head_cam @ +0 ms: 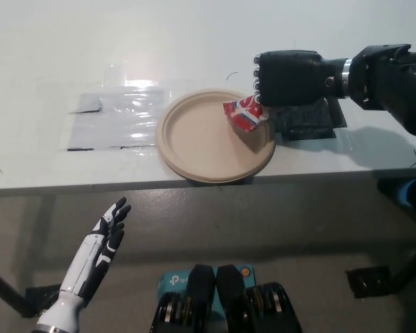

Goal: The robot picks up a small bag of sunflower seeds on the right hand side and take it to the empty plate on the left hand side then pours some sunflower seeds on to the plate.

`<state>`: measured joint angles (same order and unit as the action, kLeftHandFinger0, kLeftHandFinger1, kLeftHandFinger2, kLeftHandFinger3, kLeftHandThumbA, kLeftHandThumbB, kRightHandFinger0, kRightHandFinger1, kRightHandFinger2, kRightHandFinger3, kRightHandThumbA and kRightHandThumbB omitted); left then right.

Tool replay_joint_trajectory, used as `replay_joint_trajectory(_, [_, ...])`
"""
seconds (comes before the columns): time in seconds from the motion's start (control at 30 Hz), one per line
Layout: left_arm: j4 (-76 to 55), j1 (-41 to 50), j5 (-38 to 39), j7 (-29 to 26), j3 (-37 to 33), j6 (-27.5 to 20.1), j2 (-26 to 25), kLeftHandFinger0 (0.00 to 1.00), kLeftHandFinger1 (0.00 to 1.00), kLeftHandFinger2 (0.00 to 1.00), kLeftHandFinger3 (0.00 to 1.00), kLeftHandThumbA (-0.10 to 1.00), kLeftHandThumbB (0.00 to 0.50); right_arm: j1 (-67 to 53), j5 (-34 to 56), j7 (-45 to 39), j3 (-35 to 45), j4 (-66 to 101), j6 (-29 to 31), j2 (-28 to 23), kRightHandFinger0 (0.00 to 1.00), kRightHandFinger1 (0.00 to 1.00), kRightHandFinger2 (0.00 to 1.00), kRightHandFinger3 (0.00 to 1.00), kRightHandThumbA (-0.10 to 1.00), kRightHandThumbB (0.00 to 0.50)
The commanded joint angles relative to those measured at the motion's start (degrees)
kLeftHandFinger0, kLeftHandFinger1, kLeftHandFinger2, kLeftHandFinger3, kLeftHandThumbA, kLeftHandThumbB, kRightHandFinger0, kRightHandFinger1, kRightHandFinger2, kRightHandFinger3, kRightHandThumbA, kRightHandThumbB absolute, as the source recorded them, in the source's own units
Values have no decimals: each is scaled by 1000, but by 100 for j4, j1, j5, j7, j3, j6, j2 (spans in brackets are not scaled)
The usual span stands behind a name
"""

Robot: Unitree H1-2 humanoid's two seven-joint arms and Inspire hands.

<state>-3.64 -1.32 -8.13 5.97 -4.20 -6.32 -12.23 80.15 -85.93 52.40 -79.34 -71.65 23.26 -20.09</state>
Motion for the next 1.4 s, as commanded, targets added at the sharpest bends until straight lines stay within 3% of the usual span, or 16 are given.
replay_joint_trajectory(0.0, [-224, -3, -74, 74, 4, -20, -124, 1000, 1000, 1000, 1000, 1000, 129, 648, 13, -78, 108, 157, 110, -160, 0, 0, 0, 259, -29, 294])
replay_joint_trajectory(0.03, [-236, -4, -78, 76, 1, -10, -127, 1000, 1000, 1000, 1000, 1000, 131, 645, 63, -88, 165, 160, 113, -158, 0, 0, 0, 171, -19, 262])
replay_joint_trajectory(0.17, [-240, 6, -92, 79, -10, 17, -134, 1000, 1000, 1000, 1000, 1000, 127, 703, -17, -42, 134, 208, 82, -158, 0, 0, 0, 105, -87, 255])
replay_joint_trajectory(0.37, [-252, 7, -164, 50, -19, 14, -156, 1000, 1000, 1000, 1000, 1000, 108, 767, 57, 70, 210, 197, 164, -137, 0, 0, 0, 174, -100, 278])
replay_joint_trajectory(0.4, [-258, 3, -156, 57, -14, 25, -164, 1000, 1000, 1000, 1000, 1000, 107, 797, 29, 132, 205, 175, 82, -129, 0, 0, 0, 133, -100, 268])
replay_joint_trajectory(0.5, [-244, 10, -127, 54, -13, 2, -139, 1000, 1000, 1000, 1000, 1000, 103, 932, -126, 19, 96, 173, -30, -122, 0, 0, 0, 180, -100, 296])
replay_joint_trajectory(0.6, [-236, 6, -128, 52, -8, -44, -147, 1000, 1000, 1000, 1000, 1000, 99, 1048, -254, 76, -13, 86, -136, -84, 0, 0, 0, 95, 13, 369])
replay_joint_trajectory(0.7, [-241, -20, -241, 33, -37, -20, -149, 1000, 1000, 1000, 1000, 1000, 103, 1099, -175, 27, 64, 36, -143, -93, 0, 0, 0, 100, -98, 392])
replay_joint_trajectory(0.73, [-243, -15, -226, 37, -34, -18, -145, 1000, 1000, 1000, 1000, 1000, 101, 1108, -175, 4, 68, 26, -155, -89, 0, 0, 0, 111, -93, 382])
replay_joint_trajectory(0.8, [-270, 34, -145, 69, -13, -61, -165, 1000, 1000, 1000, 1000, 1000, 101, 1121, -221, 26, 32, 14, -205, -75, 0, 0, 0, 174, -60, 430])
replay_joint_trajectory(0.93, [-281, 8, -160, 51, -11, -66, -154, 1000, 1000, 1000, 1000, 1000, 113, 1162, -182, 16, 58, -121, -203, -38, 0, 0, 0, 63, -95, 386])
replay_joint_trajectory(1.03, [-295, 23, -186, 62, -14, -78, -188, 1000, 1000, 1000, 1000, 1000, 114, 1140, -177, -68, 46, -187, -185, -30, 0, 0, 0, 74, -46, 396])
replay_joint_trajectory(1.07, [-312, 17, -203, 51, -7, -50, -183, 1000, 1000, 1000, 1000, 1000, 114, 1149, -198, 71, 15, -276, -188, -37, 0, 0, 0, 88, -60, 421])
replay_joint_trajectory(1.27, [-355, 32, -225, 48, -15, 60, -145, 1000, 1000, 1000, 1000, 1000, 137, 1133, -226, -47, -35, -247, -190, -53, 0, 0, 1, 79, -38, 377])
replay_joint_trajectory(1.37, [-380, 61, -217, 41, 4, 53, -153, 1000, 1000, 1000, 1000, 1000, 136, 1183, -287, 69, -93, -285, -210, -5, 0, 0, 2, 84, -33, 409])
